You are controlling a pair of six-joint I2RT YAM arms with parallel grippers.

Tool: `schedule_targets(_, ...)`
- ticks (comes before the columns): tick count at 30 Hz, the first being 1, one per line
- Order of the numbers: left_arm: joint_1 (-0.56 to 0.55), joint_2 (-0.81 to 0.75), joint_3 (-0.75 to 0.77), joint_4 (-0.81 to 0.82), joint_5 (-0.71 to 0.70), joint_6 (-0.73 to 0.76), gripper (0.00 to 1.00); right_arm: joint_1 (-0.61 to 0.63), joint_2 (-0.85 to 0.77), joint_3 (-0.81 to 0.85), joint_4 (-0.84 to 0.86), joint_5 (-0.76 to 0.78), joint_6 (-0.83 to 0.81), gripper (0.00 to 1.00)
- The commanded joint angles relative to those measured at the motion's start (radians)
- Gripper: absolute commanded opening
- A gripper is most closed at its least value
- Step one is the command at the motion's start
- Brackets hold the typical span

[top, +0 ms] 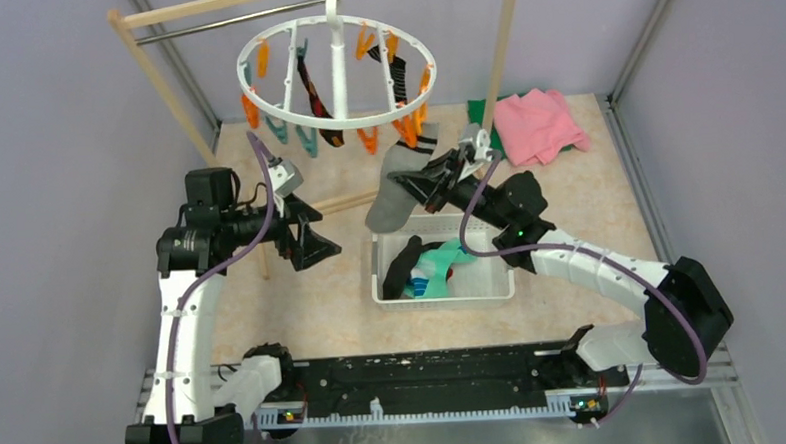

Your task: Remove the socks clipped to the hanger

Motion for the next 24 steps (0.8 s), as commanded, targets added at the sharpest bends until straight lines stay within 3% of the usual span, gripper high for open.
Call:
schedule_targets(1,0.002,-0.018,0.016,-0.007,0.116,0.047,0.99,0.122,-0.066,-0.029,-0.062,0.13,-0.039,0.0)
schedule_targets(6,0.002,0.003,0.01,0.021,0.135,0.044,0.99,0.223,-0.053,-0.01,-0.064,0.164,-0.031,0.0)
schedule_targets(13,-0.015,0.076,0.066,-0.024,0.23,0.084,0.99,0.281,0.026,0.092,-0.037,0.133,0.067,0.0)
schedule_targets(21,-0.024,0.098,0.06,-0.018,0.244,0.103,0.99,0.328,0.096,0.171,-0.041,0.142,0.089,0.01)
schedule_targets(24,-0.024,0.102,0.06,-0.02,0.243,0.119,0.92,0.328,0.091,0.164,-0.033,0.15,0.094,0.04)
